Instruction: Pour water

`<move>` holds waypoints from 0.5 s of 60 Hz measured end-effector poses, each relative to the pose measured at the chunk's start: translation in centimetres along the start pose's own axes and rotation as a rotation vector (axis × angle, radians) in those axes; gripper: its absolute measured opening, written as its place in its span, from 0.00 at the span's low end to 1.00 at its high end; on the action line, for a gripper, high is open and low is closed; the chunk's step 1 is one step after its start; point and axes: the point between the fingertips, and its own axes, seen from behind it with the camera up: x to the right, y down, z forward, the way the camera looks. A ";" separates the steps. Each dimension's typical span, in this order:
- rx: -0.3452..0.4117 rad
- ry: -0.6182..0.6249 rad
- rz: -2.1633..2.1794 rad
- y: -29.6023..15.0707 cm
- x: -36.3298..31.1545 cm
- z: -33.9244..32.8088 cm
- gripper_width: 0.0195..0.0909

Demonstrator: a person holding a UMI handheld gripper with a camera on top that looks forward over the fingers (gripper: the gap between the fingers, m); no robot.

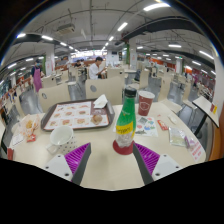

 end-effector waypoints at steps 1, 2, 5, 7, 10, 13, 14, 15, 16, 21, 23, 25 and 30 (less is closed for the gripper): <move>-0.014 0.003 0.002 0.5 -0.6 -0.7 0.93; -0.025 0.006 0.001 0.9 -1.2 -1.3 0.92; -0.039 0.018 -0.005 1.7 -3.2 -3.5 0.92; -0.050 0.026 -0.013 2.1 -4.6 -5.0 0.92; -0.064 0.024 -0.012 2.4 -7.1 -7.0 0.92; -0.070 0.008 -0.007 2.5 -9.8 -9.2 0.92; -0.069 0.002 -0.004 2.5 -10.7 -9.9 0.92; -0.069 -0.004 -0.003 2.4 -11.5 -10.6 0.92; -0.070 -0.011 -0.003 2.4 -12.4 -11.2 0.92; -0.074 -0.046 -0.022 2.0 -16.7 -14.2 0.92; -0.077 -0.059 -0.035 1.9 -18.1 -15.3 0.92; -0.076 -0.073 -0.051 1.8 -19.5 -16.3 0.92; -0.066 -0.083 -0.110 1.4 -22.3 -18.4 0.92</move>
